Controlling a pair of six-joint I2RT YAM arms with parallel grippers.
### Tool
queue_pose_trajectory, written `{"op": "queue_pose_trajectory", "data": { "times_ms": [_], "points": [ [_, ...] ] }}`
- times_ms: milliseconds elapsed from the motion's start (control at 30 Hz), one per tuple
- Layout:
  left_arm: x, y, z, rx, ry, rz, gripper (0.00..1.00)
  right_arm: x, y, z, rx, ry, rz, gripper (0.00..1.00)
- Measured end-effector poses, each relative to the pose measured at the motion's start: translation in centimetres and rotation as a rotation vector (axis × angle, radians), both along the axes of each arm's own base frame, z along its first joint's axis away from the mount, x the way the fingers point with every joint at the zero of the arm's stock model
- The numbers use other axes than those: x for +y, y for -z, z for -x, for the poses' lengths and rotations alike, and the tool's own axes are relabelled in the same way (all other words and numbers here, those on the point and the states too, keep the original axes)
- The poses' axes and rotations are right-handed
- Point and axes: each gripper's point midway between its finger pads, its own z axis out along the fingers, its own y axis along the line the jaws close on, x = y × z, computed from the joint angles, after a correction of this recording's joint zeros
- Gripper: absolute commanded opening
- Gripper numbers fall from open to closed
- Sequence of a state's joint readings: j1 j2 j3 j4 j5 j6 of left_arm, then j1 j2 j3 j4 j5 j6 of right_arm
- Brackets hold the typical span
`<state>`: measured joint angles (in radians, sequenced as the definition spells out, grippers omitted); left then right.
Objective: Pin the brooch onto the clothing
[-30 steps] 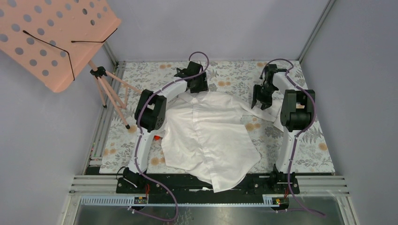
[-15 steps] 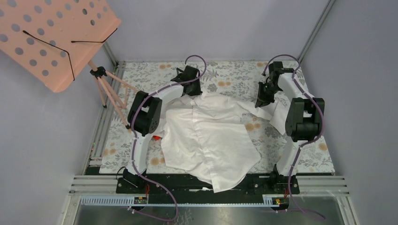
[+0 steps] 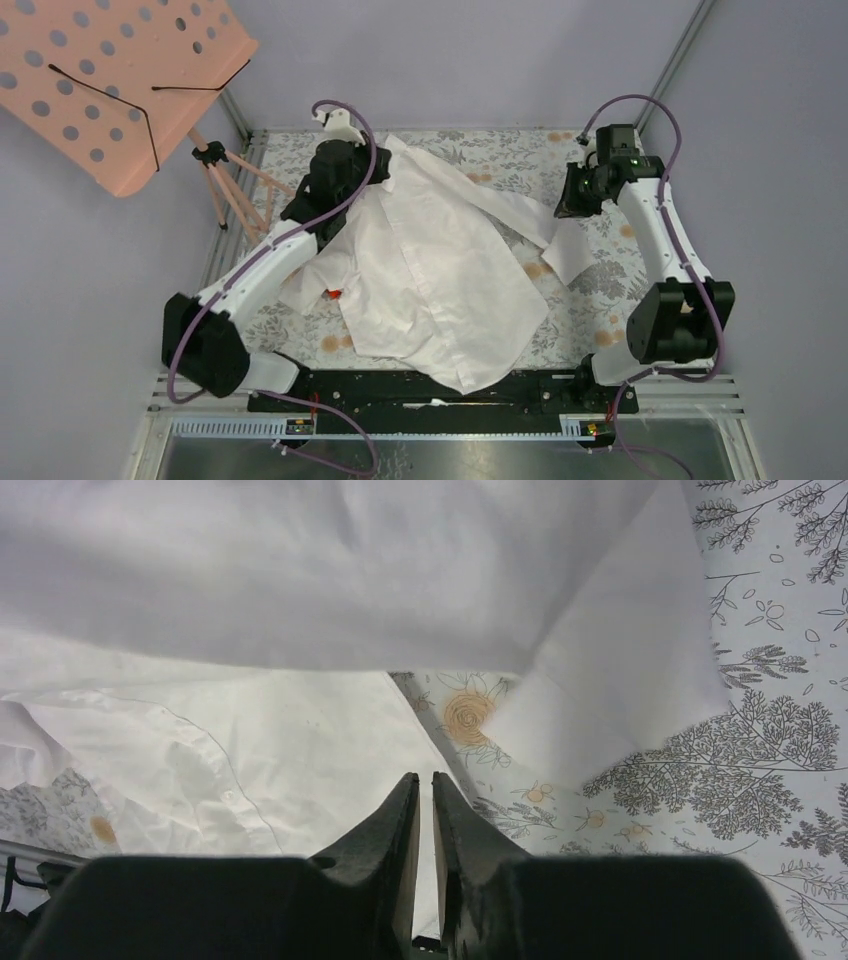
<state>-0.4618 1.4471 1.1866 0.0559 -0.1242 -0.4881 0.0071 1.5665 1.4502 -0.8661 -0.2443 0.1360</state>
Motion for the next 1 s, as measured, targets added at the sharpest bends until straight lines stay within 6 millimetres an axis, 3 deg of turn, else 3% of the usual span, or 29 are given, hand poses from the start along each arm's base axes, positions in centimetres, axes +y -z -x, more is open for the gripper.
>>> {"op": "queue_pose_trajectory", "data": {
  "times_ms": [67,200,267,400,567,833,1000],
  "points": [
    [1.7,-1.8,1.7,-0.054,-0.03,0.004,0.0,0.4,-0.8,0.6,-0.037,-0.002,-0.005,0.2],
    [5.0,-3.5,4.5,-0.115,-0.102,0.004,0.0,0.6,-0.7,1.7,-0.071,0.033,0.0,0.39],
    [6.7,-3.4,5.8,-0.124,-0.136,-0.008,0.0,0.4,0.3,2.1,-0.062,0.048,0.018,0.51],
    [8.2,-2.9,7.4,-0.114,-0.16,-0.026,0.0,0.3,3.0,3.0,-0.017,0.052,0.109,0.63],
    [8.5,-1.8,8.6,-0.1,-0.143,-0.031,0.0,3.7,6.3,4.0,0.024,-0.026,0.152,0.72],
    [8.4,-0.8,9.3,-0.061,-0.127,-0.043,0.0,8.0,12.0,0.8,0.073,0.014,0.252,0.7],
    [8.5,-0.8,9.4,-0.057,-0.125,-0.04,0.0,8.8,13.5,-2.4,0.066,0.074,0.304,0.72]
  ]
}}
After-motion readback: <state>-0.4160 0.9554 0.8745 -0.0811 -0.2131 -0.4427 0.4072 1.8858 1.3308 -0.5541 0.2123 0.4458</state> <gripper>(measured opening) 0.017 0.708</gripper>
